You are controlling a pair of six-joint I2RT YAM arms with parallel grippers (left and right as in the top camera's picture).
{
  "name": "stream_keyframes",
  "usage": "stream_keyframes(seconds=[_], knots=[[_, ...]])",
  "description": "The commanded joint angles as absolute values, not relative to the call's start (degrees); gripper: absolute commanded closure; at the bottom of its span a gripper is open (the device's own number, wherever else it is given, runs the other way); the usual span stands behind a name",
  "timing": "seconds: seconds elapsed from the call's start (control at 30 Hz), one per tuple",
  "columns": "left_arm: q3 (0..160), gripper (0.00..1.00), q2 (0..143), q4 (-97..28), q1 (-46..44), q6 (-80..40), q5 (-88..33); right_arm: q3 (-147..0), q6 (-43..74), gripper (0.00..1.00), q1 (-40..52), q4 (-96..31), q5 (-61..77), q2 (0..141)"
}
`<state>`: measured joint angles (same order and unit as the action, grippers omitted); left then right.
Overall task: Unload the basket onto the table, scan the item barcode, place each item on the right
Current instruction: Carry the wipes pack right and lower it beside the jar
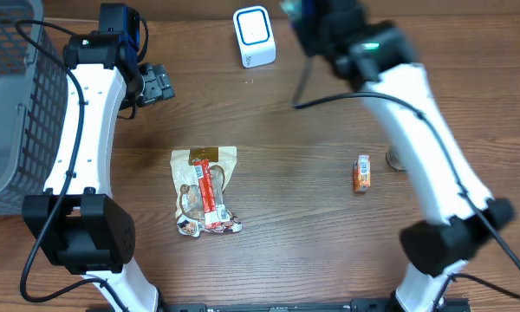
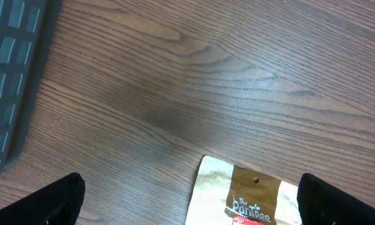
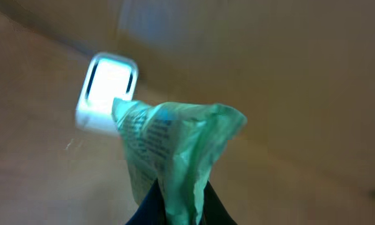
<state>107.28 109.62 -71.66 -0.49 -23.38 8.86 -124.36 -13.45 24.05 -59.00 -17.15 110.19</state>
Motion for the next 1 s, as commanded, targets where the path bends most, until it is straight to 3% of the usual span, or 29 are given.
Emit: stream_keyframes(seconds=[0.0,0.13,0.27,0.97], knots=[[107.87,0.00,109.38,-71.75,-0.38,-22.68,9.58,-124.11,-6.85,0.96,19.27,-68.93,0.67,111.18],[107.87,0.00,109.38,-71.75,-0.38,-22.68,9.58,-123.26,-6.98,0.95,14.74,-80.05,3.51,112.46],[107.87,0.00,109.38,-71.75,-0.38,-22.68,9.58,-120.31,-7.51,0.95,10.63,-83.18,3.53,113.40],[107.87,0.00,109.38,-71.72,-0.38,-22.68,9.58,-93.49,-8.82,0.91,5.80,-60.93,-6.52,114.26]])
